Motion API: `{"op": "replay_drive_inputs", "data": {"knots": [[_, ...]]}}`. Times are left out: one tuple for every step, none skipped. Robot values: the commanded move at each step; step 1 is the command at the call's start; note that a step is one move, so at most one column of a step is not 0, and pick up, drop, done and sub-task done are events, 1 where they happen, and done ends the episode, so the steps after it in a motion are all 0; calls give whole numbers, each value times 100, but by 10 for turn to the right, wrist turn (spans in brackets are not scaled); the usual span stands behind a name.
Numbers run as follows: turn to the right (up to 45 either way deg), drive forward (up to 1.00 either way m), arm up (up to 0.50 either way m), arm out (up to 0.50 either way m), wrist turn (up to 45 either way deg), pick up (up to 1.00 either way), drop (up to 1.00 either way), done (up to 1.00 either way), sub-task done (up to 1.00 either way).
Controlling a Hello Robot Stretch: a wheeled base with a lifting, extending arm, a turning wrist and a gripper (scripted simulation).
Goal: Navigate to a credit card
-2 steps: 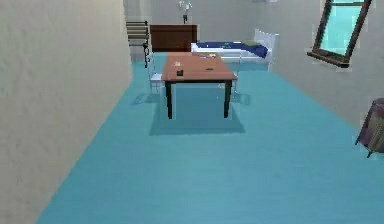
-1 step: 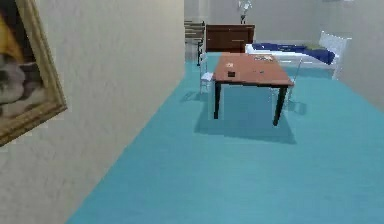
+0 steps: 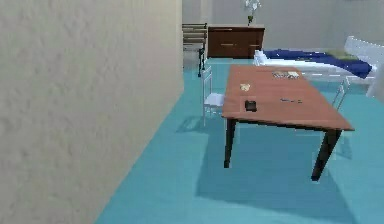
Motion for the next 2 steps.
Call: {"op": "replay_drive_inputs", "data": {"knots": [[0,100,0,0,0,0,0,0,0],[0,100,0,0,0,0,0,0,0]]}}
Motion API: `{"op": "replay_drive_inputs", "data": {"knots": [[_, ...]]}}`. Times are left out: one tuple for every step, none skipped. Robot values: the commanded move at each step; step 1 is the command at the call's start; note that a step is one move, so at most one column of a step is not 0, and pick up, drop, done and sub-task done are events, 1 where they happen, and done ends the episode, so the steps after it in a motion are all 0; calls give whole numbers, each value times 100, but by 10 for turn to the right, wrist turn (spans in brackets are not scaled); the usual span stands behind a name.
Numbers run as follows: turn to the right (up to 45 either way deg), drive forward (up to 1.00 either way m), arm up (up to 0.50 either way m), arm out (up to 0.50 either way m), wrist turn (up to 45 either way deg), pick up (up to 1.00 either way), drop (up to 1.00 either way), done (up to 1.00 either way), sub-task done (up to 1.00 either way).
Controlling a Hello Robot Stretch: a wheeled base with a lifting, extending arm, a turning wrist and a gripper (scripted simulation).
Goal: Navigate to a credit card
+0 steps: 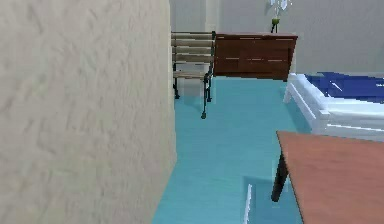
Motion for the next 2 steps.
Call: {"op": "replay_drive_inputs", "data": {"knots": [[-90,0,0,0,0,0,0,0,0],[0,30,0,0,0,0,0,0,0]]}}
